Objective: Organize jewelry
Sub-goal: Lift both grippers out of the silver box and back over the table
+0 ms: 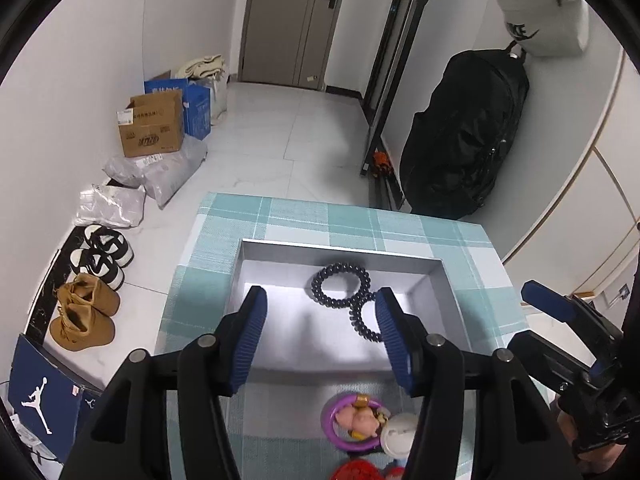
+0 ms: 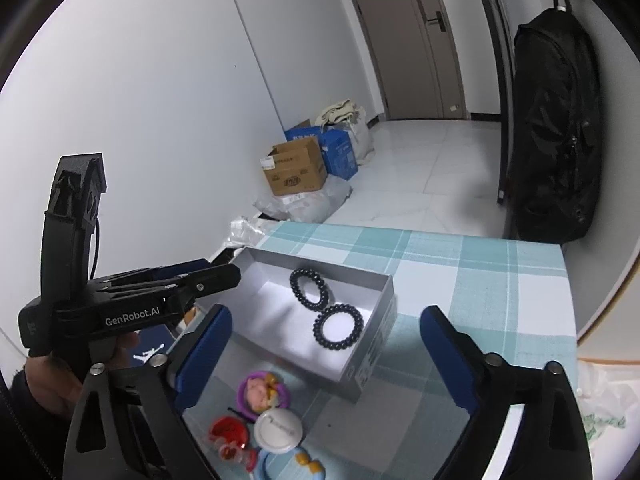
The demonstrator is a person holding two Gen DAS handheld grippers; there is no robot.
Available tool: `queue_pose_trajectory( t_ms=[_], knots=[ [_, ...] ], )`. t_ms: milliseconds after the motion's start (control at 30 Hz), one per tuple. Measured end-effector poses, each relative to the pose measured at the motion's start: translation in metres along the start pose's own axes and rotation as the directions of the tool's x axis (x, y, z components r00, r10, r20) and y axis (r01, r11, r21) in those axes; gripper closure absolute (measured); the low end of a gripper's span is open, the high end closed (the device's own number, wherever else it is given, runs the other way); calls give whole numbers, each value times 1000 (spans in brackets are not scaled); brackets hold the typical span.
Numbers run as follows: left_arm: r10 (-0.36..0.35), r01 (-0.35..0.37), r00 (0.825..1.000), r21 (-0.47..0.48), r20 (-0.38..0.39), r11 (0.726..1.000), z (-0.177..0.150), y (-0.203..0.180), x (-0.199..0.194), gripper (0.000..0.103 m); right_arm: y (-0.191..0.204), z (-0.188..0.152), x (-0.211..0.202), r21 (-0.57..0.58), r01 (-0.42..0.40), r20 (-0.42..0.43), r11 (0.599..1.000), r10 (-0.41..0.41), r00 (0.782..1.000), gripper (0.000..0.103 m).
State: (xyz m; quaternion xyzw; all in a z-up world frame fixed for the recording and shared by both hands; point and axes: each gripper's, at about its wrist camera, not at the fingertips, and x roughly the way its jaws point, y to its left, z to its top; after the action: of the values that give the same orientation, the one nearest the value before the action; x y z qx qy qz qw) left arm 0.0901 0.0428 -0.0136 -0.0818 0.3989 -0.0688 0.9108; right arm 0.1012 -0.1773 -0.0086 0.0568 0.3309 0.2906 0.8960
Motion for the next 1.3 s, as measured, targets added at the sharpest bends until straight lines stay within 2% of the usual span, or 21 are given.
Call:
queue_pose_trajectory(
  t_ms=[67,167,400,600,733,1000,1300],
  knots=[
    [6,-6,1000,-11,11,1000,-4,1,-5,43,4,-3,-3,-8,6,-6,1000,-6,1000,6],
    [1,0,1000,-29,11,1000,-9,0,-10,43,9,-7,-9,-28,28,-14,999,-29,999,6],
    [-21,22,1000,-30,13,999,-24,-9,-23,42,12,-23,-27,-19,9,-29,1000,-10,1000,6],
    [-33,32,999,-25,-28,999,-45,-15,-30,42,9,-38,-35,-16,27,-45,1000,-27,999,6],
    [-38,36,998,-33,-57,999,-59,-15,-31,34,6,-48,-37,-10,31,-66,999,-32,997,6],
    [-52,53,986,2,-159,999,-83,-22,-23,33,5,-58,-42,-13,39,-79,999,-40,996,5],
    [19,0,972,84,-232,996,-100,-30,-13,33,5,-60,-43,-14,46,-79,999,-47,996,5]
  ],
)
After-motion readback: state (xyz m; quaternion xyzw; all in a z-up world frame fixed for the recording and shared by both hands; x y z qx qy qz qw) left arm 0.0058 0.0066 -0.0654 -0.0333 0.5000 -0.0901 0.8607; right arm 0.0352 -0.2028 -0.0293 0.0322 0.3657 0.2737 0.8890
